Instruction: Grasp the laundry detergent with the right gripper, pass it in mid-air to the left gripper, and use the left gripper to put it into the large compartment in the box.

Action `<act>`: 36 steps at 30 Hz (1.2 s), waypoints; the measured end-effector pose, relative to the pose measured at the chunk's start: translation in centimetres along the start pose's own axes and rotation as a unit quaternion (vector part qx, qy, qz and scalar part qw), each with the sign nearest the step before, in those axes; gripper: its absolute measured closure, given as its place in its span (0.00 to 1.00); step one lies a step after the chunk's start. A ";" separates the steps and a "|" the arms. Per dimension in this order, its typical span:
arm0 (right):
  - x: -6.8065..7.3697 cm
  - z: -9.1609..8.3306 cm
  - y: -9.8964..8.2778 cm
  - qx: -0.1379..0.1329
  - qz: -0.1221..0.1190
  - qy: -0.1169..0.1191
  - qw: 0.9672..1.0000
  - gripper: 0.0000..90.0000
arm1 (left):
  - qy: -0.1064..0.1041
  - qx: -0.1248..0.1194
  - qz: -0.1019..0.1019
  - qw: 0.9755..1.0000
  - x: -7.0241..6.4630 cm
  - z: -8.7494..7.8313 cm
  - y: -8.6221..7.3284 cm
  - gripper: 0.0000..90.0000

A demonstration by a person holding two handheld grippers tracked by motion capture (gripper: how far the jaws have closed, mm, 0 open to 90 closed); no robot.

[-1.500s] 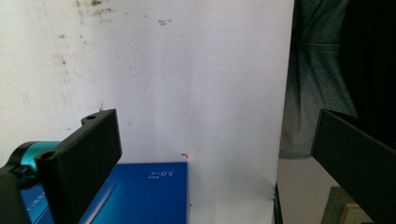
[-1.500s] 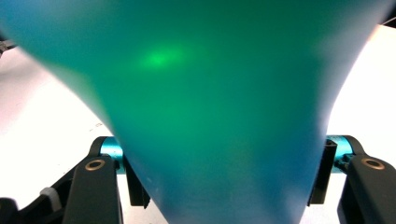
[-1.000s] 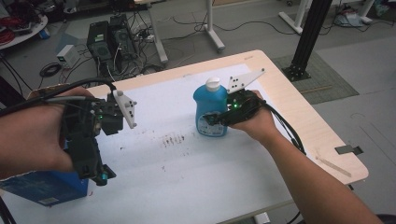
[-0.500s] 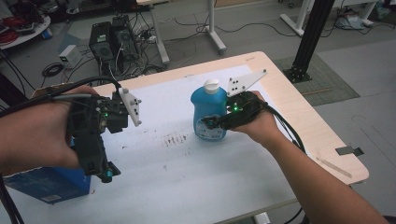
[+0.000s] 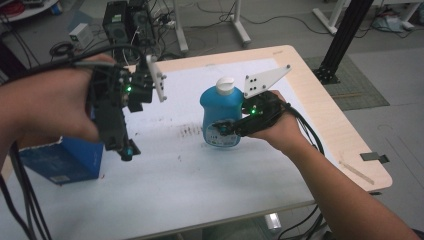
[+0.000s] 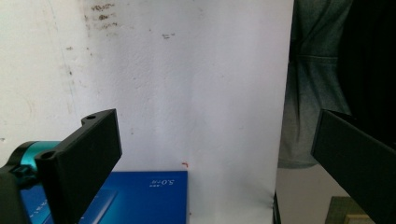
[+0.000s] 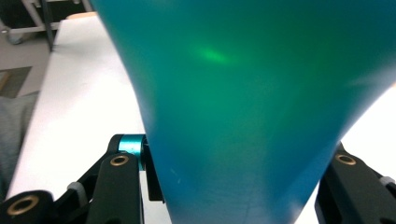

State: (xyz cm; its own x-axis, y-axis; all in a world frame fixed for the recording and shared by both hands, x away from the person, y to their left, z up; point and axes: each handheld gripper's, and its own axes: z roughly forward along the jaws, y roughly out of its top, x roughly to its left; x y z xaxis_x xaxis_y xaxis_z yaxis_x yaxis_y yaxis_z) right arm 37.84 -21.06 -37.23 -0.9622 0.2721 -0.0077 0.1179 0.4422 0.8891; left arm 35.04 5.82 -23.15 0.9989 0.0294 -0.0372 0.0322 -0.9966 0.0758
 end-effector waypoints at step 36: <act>5.8 7.3 4.5 0.012 -0.038 0.117 0.992 0.51 | -0.004 0.003 0.002 1.000 -0.4 0.6 1.4 0.02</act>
State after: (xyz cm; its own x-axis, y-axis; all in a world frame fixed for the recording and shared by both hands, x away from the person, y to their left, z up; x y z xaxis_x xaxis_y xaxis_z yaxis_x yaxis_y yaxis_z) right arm 34.61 -11.27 -36.59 -0.9989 0.0330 0.0334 0.0450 0.4744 0.8791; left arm 34.68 4.32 -23.60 0.9987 0.0242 -0.0452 0.0274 -0.9971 0.0705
